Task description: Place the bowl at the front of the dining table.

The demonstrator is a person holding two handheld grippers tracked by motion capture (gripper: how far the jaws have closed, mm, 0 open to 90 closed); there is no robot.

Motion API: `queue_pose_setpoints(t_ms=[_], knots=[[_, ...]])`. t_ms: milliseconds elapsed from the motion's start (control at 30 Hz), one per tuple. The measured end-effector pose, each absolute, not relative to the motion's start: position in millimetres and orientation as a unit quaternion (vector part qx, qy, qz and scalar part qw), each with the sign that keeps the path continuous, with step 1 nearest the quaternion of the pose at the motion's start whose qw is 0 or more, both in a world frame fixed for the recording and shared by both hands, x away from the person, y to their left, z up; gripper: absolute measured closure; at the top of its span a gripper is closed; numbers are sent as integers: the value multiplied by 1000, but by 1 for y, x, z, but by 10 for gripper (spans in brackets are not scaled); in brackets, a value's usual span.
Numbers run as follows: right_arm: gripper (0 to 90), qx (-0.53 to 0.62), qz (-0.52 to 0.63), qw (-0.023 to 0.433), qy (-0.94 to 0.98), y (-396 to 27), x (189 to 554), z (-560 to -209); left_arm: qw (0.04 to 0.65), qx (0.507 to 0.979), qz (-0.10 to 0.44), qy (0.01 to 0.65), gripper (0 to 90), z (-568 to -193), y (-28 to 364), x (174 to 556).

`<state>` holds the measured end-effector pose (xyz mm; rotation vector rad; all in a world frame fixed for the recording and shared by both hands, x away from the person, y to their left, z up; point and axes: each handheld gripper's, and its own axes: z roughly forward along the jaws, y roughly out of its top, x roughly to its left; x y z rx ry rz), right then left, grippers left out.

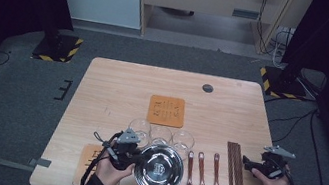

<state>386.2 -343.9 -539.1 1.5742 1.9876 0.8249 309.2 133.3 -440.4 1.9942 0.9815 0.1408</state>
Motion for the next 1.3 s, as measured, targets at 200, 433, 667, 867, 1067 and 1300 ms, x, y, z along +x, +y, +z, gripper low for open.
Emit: queue_pose_setpoints(t_ms=[200,433,667,867,1067,1300], knots=[[3,574,301,235,724,-344,386,-539,453,796,63,395,863,-431,137,310],[3,574,301,236,725,-344,386,-539,468,787,77,395,862,-419,140,312],[3,574,301,236,725,-344,386,-539,476,785,85,387,863,-410,140,313],[3,574,301,235,724,-344,386,-539,479,782,92,388,862,-405,140,318],[3,574,301,236,724,-344,386,-539,483,781,97,385,862,-400,138,325],[3,574,301,236,724,-344,386,-539,484,777,100,389,861,-397,137,333]])
